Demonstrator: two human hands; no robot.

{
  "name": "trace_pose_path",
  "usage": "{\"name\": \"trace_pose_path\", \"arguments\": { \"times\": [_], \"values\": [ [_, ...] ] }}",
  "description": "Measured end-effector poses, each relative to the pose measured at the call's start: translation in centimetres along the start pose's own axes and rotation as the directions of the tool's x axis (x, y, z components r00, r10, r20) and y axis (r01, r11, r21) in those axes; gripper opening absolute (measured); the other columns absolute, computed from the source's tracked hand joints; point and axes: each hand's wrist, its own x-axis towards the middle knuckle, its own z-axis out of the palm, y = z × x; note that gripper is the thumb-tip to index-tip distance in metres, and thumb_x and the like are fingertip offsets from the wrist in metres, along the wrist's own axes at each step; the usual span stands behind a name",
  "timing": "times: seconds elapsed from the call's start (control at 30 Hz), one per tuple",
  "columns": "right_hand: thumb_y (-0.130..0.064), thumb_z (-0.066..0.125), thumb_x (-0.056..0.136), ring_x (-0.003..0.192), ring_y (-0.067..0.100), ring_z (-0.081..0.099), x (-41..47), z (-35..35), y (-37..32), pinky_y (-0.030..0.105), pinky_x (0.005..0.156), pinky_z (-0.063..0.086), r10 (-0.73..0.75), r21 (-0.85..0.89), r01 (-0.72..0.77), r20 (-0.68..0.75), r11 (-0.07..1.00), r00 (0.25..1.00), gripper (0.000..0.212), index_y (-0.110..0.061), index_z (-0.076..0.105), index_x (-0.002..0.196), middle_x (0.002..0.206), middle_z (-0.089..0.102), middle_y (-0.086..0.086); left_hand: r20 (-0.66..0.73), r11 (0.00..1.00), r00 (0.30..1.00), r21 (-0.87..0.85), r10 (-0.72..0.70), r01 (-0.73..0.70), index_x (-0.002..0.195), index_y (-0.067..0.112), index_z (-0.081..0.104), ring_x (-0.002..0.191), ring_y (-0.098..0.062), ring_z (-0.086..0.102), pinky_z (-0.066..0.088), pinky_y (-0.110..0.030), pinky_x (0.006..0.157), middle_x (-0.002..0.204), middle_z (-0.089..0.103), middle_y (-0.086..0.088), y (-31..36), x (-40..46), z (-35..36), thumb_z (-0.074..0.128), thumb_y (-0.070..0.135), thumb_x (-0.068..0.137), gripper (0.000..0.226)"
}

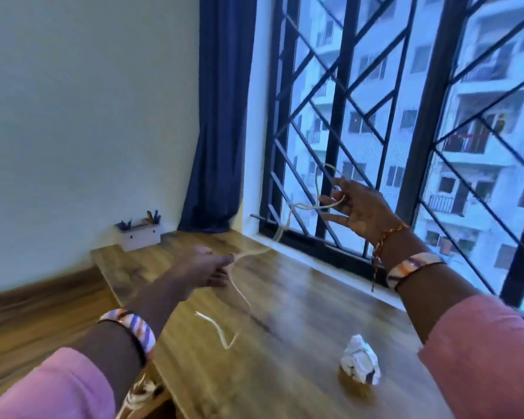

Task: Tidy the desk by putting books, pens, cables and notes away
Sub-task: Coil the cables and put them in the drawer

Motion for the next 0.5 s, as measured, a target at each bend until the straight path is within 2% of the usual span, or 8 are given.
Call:
{"name": "trace_pose_path", "arguments": {
  "times": [0.07,0.13,0.23,0.3,0.33,0.4,0.43,0.5],
  "values": [
    [-0.018,0.049,0.095,0.048,0.01,0.066,0.6,1.8,-2.3,0.034,0.057,0.057,-0.099,0.012,0.099,0.025,0.995,0.995,0.018,-0.013,0.061,0.083,0.039,0.054,-0.004,0.105,0.989,0.993,0.127,0.06,-0.073,0.095,0.001,0.055,0.07,-0.017,0.057,0.054,-0.023,0.055,0.084,0.054,-0.012,2.7,1.1,1.2,0.062,0.033,0.086,0.033],
    [-0.015,0.049,0.095,0.042,0.011,0.061,1.0,3.1,-4.1,0.033,0.055,0.058,-0.172,-0.03,0.174,0.047,0.984,0.984,0.018,-0.011,0.062,0.084,0.036,0.05,-0.004,0.007,0.917,0.962,0.299,0.274,-0.263,0.116,0.005,0.052,0.093,-0.019,0.054,0.047,-0.026,0.073,0.104,0.053,-0.011,6.1,2.4,2.2,0.057,0.048,0.085,0.053],
    [-0.016,0.051,0.094,0.036,0.009,0.051,1.5,4.5,-6.2,0.028,0.048,0.056,-0.221,-0.119,0.237,0.133,0.964,0.966,0.016,-0.012,0.064,0.086,0.041,0.046,-0.005,-0.126,0.729,0.74,0.341,0.661,-0.593,0.142,0.013,0.032,0.127,-0.014,0.04,0.033,-0.029,0.101,0.143,0.04,-0.003,12.8,2.4,3.5,0.054,0.048,0.086,0.069],
    [-0.018,0.054,0.093,0.035,0.009,0.041,2.1,5.3,-7.2,0.023,0.044,0.049,-0.259,-0.142,0.288,0.194,0.947,0.946,0.015,-0.013,0.066,0.086,0.047,0.042,-0.004,0.015,0.674,0.696,0.231,0.718,-0.701,0.142,0.018,0.031,0.131,-0.012,0.037,0.032,-0.029,0.106,0.145,0.038,0.001,16.7,2.5,4.1,0.058,0.043,0.085,0.067],
    [-0.018,0.054,0.092,0.035,0.008,0.037,2.4,5.6,-7.6,0.021,0.043,0.044,-0.284,-0.136,0.315,0.206,0.939,0.936,0.015,-0.013,0.067,0.087,0.049,0.039,-0.003,0.108,0.671,0.697,0.198,0.709,-0.714,0.135,0.018,0.04,0.124,-0.012,0.046,0.037,-0.027,0.101,0.137,0.048,0.0,18.1,2.7,4.2,0.061,0.036,0.085,0.058],
    [-0.017,0.054,0.092,0.035,0.006,0.03,2.9,6.1,-8.3,0.017,0.039,0.034,-0.343,-0.076,0.36,0.172,0.93,0.923,0.015,-0.012,0.065,0.085,0.052,0.036,-0.003,0.243,0.685,0.698,0.149,0.674,-0.713,0.106,0.013,0.061,0.086,-0.011,0.064,0.048,-0.028,0.082,0.097,0.066,-0.003,19.4,3.2,3.8,0.063,0.017,0.086,0.021],
    [-0.016,0.054,0.092,0.034,0.005,0.028,3.2,6.0,-8.7,0.016,0.037,0.029,-0.372,-0.034,0.378,0.118,0.925,0.921,0.015,-0.012,0.065,0.083,0.053,0.035,-0.002,0.285,0.71,0.706,0.11,0.648,-0.696,0.09,0.011,0.064,0.068,-0.012,0.064,0.052,-0.029,0.074,0.077,0.066,-0.003,19.6,3.4,3.4,0.062,0.012,0.086,0.005],
    [-0.013,0.055,0.092,0.035,0.003,0.026,3.8,5.6,-9.3,0.014,0.034,0.025,-0.401,0.037,0.401,-0.016,0.915,0.916,0.015,-0.011,0.066,0.083,0.055,0.035,-0.002,0.355,0.746,0.723,0.095,0.593,-0.659,0.073,0.01,0.062,0.047,-0.011,0.055,0.052,-0.026,0.058,0.053,0.055,0.0,19.2,4.5,2.4,0.058,0.008,0.087,0.015]
  ]
}}
